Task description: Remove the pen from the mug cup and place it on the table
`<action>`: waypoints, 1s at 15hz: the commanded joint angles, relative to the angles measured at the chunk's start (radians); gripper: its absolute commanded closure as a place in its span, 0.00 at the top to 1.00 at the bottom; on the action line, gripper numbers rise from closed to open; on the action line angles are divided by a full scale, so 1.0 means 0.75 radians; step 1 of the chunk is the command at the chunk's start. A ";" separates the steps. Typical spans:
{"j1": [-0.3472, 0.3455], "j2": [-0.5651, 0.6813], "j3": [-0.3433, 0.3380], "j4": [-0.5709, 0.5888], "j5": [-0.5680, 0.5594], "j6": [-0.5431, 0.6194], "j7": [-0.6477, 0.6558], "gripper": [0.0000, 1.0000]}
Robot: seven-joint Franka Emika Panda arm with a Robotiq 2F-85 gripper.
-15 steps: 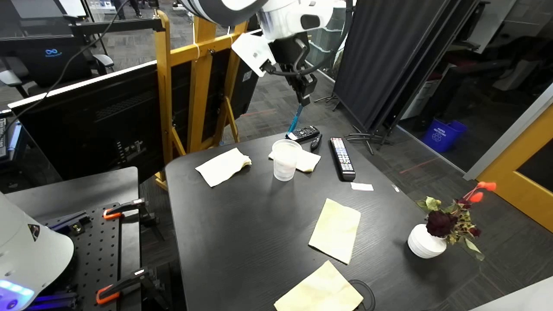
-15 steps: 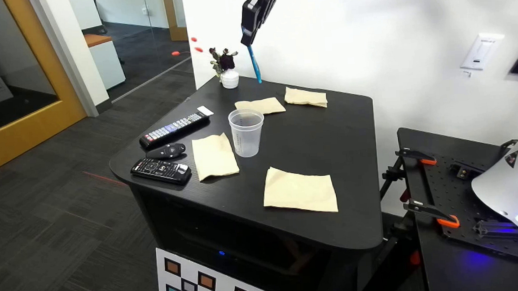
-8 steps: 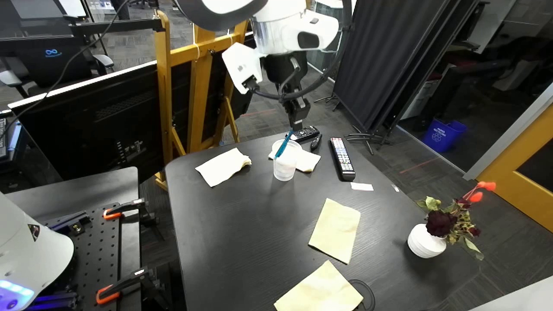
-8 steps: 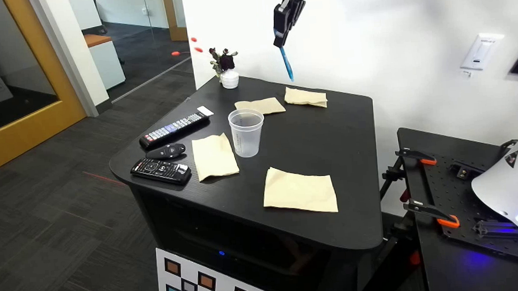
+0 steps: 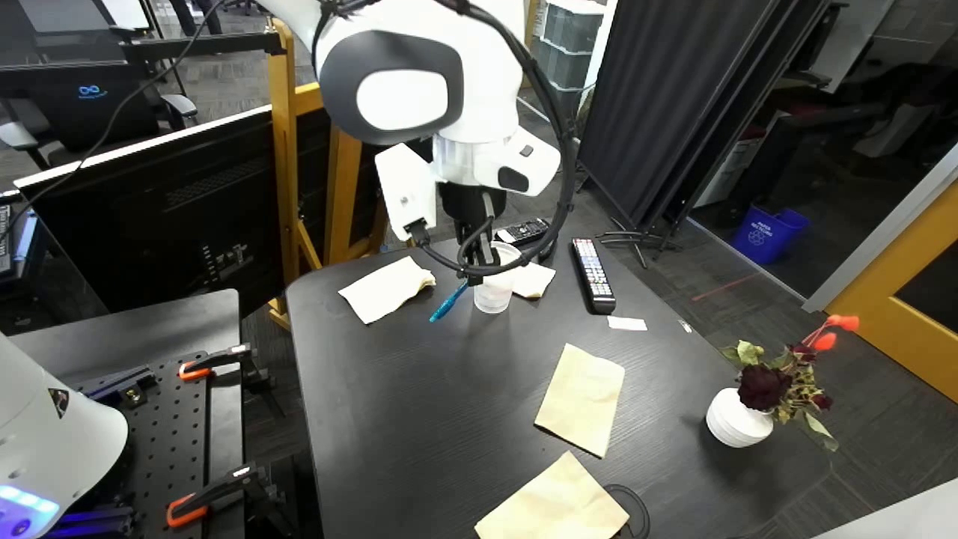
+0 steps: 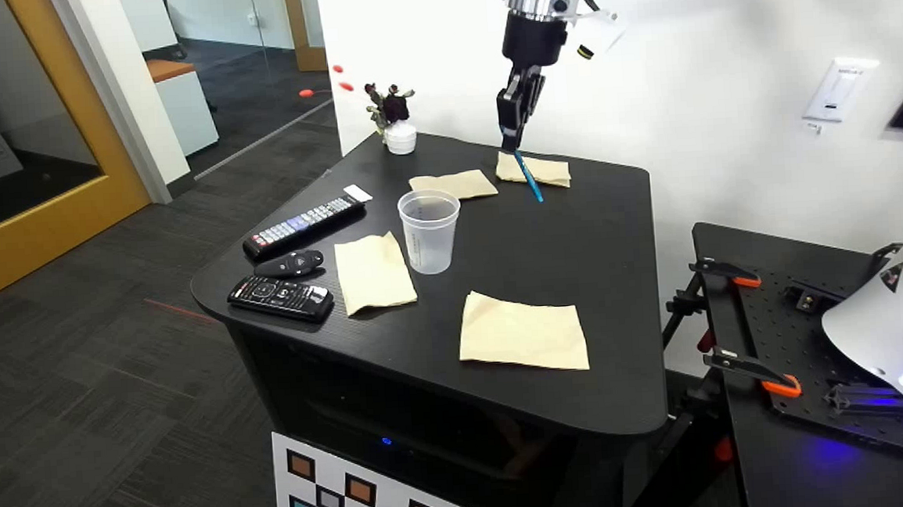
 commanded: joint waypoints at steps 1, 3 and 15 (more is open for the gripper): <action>-0.016 0.086 0.004 0.023 0.055 -0.048 -0.051 0.03; -0.020 0.142 0.009 0.029 0.066 -0.053 -0.059 0.03; -0.029 0.347 0.030 0.135 0.120 -0.327 -0.113 0.37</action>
